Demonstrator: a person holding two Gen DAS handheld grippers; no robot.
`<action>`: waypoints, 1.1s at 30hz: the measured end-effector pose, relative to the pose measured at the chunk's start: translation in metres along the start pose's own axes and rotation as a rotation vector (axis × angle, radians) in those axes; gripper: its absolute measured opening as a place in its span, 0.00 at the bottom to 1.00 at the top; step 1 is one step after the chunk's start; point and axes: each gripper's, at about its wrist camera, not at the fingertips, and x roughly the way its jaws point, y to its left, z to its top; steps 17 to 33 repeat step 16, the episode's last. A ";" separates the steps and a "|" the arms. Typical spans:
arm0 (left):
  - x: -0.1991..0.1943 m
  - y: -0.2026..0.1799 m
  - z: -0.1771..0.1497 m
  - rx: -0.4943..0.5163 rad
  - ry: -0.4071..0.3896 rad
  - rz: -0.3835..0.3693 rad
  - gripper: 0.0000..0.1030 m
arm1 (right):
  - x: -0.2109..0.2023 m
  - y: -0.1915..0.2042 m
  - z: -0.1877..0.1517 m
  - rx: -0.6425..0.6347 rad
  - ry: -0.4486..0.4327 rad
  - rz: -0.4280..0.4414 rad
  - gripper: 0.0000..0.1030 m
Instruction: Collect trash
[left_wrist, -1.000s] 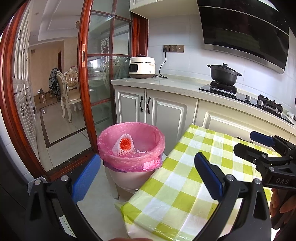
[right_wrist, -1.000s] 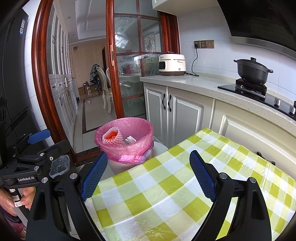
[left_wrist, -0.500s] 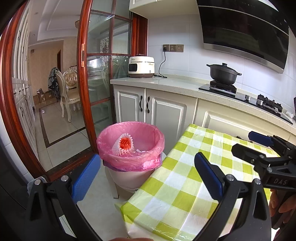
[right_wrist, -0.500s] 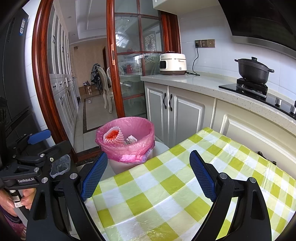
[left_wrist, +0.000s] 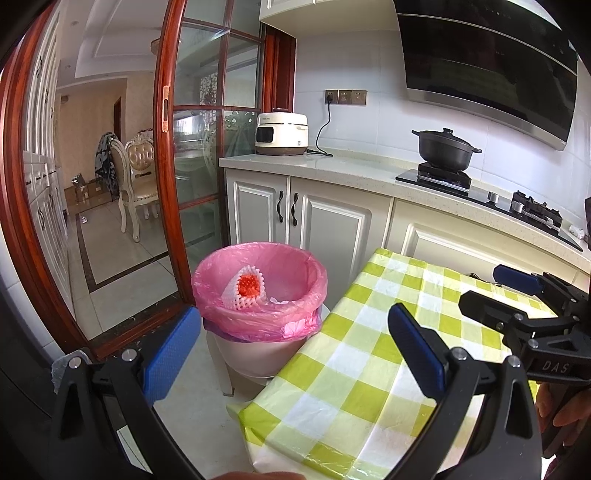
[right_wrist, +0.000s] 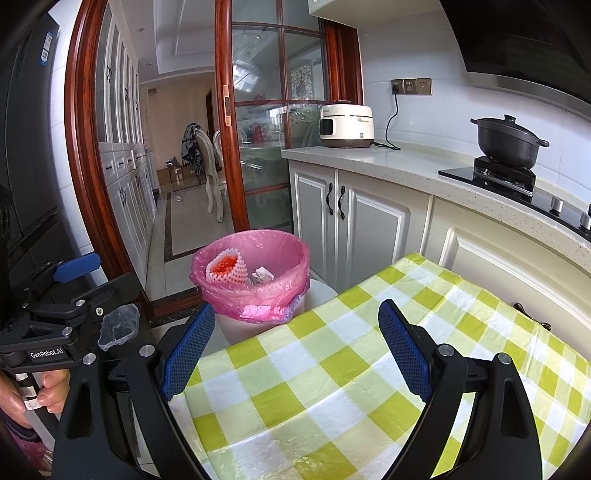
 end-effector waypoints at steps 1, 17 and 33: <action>0.000 0.000 0.000 -0.001 0.002 -0.001 0.95 | 0.000 0.000 0.000 0.000 0.000 0.001 0.82; 0.005 -0.001 -0.003 -0.014 0.019 -0.005 0.95 | -0.001 0.000 0.001 -0.001 0.004 0.003 0.82; 0.005 -0.001 -0.003 -0.014 0.019 -0.005 0.95 | -0.001 0.000 0.001 -0.001 0.004 0.003 0.82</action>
